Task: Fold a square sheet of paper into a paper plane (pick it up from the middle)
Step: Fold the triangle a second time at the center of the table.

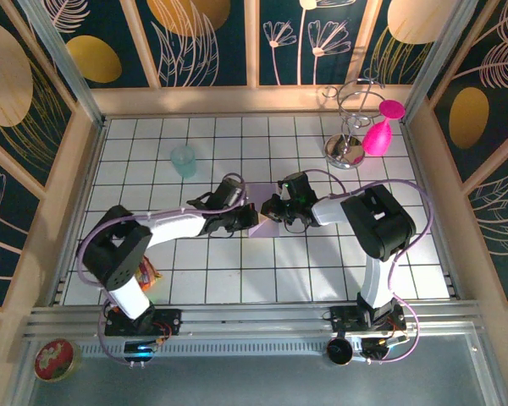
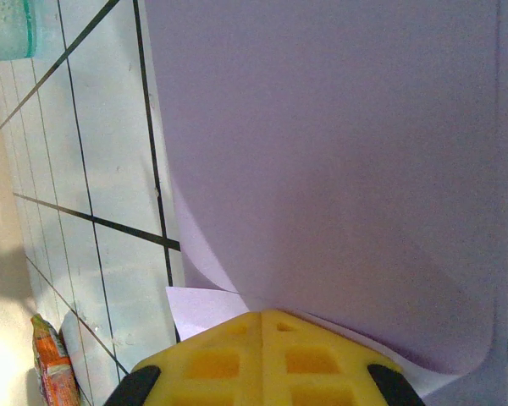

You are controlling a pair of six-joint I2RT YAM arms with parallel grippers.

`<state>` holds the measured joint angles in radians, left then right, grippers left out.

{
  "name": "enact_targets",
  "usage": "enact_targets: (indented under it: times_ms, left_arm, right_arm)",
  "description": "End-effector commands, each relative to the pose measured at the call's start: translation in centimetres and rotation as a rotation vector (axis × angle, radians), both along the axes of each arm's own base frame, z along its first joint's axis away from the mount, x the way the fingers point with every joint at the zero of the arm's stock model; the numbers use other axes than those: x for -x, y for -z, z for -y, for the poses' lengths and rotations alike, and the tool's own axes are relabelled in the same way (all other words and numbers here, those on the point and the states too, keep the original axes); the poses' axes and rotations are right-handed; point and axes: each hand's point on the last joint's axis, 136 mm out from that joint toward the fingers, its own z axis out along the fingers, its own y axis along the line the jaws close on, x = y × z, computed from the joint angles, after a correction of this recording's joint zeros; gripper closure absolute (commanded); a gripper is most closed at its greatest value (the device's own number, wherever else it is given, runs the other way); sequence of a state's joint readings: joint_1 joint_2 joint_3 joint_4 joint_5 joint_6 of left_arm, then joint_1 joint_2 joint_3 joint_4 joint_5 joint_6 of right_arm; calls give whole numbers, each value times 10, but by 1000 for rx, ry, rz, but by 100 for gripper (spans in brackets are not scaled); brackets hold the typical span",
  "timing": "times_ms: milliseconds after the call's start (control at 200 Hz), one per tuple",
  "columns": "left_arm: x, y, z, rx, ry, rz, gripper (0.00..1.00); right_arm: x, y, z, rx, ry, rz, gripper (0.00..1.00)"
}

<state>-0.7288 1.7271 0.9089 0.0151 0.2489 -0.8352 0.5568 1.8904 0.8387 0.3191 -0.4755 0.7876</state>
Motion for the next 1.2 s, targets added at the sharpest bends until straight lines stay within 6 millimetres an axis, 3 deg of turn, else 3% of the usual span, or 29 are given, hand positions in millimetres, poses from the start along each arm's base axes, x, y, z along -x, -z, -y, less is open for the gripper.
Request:
enact_targets:
  times_ms: [0,265,486,561,681,801,1196]
  left_arm:
    - [-1,18,1,-32,-11,-35,100]
    - [13,52,-22,-130,-42,-96,100]
    - [26,71,-33,-165,-49,-142,100]
    - [27,72,-33,-167,-46,-146,100]
    - [29,73,-33,-166,-41,-149,100]
    - [29,71,-33,-161,-39,-148,100]
    - [33,73,-36,-157,-51,-159,100]
  right_arm:
    - [38,64,38,202,24,-192,100]
    - [25,42,25,147,-4,-130,100]
    - [-4,-28,1,49,-65,67,100]
    - [-3,-39,-6,50,-92,100,100]
    - [10,-33,-16,83,-128,99,100]
    - [19,-12,-13,123,-117,51,100]
    - [16,19,4,182,-67,3,100]
